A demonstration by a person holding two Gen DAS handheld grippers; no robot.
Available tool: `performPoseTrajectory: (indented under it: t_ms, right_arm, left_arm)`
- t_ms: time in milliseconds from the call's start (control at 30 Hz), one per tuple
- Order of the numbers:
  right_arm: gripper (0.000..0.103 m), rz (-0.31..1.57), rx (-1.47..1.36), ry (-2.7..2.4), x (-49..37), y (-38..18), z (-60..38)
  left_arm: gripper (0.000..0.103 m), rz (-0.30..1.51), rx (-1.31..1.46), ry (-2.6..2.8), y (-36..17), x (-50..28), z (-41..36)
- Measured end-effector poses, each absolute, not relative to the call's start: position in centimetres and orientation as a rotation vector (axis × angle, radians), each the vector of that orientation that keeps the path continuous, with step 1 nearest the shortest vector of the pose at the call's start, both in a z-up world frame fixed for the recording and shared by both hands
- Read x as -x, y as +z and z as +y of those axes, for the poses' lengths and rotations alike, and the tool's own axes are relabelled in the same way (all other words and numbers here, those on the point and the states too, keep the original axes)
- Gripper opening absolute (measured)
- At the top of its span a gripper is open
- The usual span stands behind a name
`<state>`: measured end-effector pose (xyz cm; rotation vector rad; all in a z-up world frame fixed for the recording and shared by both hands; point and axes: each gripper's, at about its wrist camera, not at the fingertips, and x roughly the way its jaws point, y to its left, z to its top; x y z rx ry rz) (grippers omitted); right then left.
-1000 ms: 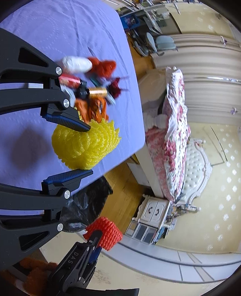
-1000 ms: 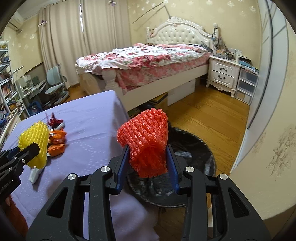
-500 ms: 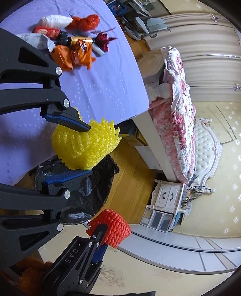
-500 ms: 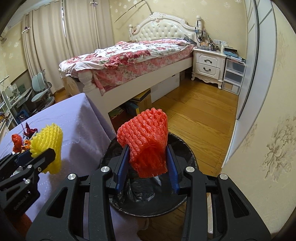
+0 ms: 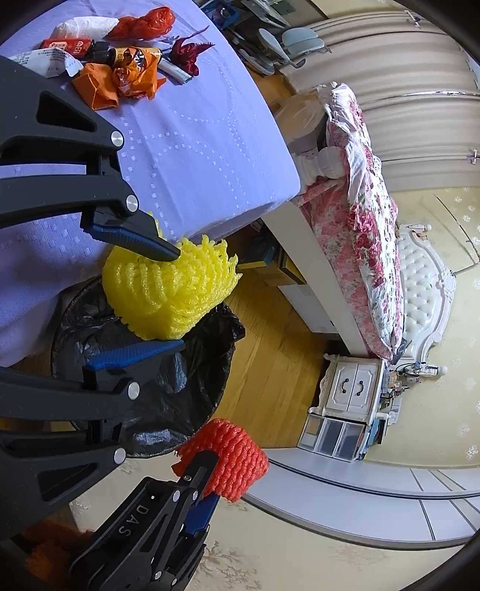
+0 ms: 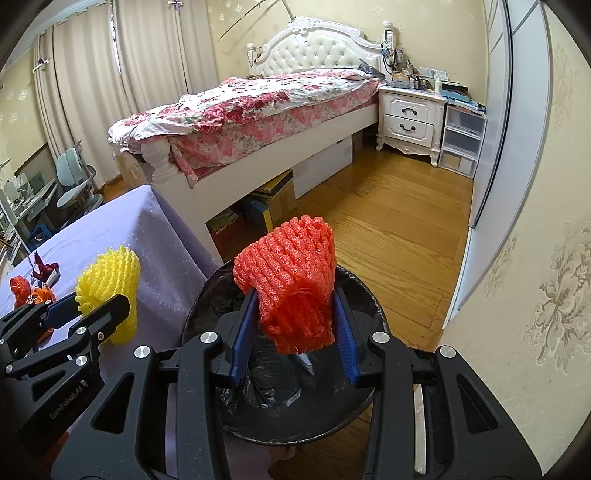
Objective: Collect trash
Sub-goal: 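Open both tools to drop the foam nets into the bin, then move both open tools back over the table of trash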
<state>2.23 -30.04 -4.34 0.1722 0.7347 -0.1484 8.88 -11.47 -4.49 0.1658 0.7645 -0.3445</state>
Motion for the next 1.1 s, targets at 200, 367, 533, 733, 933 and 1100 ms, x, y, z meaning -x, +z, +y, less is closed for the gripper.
performPoseTrajectory:
  t_ms: [200,367,533,733,933,1100]
  right_arm:
    - [0.051,0.739,-0.181,-0.158,-2.5,-4.5,-30.4]
    - [0.057,0.735,-0.198,-0.178,-2.2,-4.5,-31.0]
    - [0.059,0.731,-0.198,-0.188,-2.1,-4.3,-31.1]
    - [0.06,0.727,-0.198,-0.191,-1.8,-3.9,-30.9]
    - [0.061,0.728,-0.196,-0.182,-1.4,-3.8,-30.2]
    - [0.067,0.732,-0.198,-0.172,-1.0,-3.6,-28.9]
  left_arm:
    - [0.075,0.765,-0.148,-0.33,-4.4,-9.1,-11.4]
    - [0.08,0.764,-0.124,-0.307,-4.4,-9.2,-11.0]
    - [0.082,0.755,-0.125,-0.295,-4.1,-9.0,-10.9]
    - [0.082,0.742,-0.141,-0.277,-3.7,-8.6,-10.4]
    - [0.082,0.747,-0.136,-0.259,-3.4,-7.9,-9.2]
    - [0.082,0.752,-0.135,-0.227,-3.0,-7.0,-7.5]
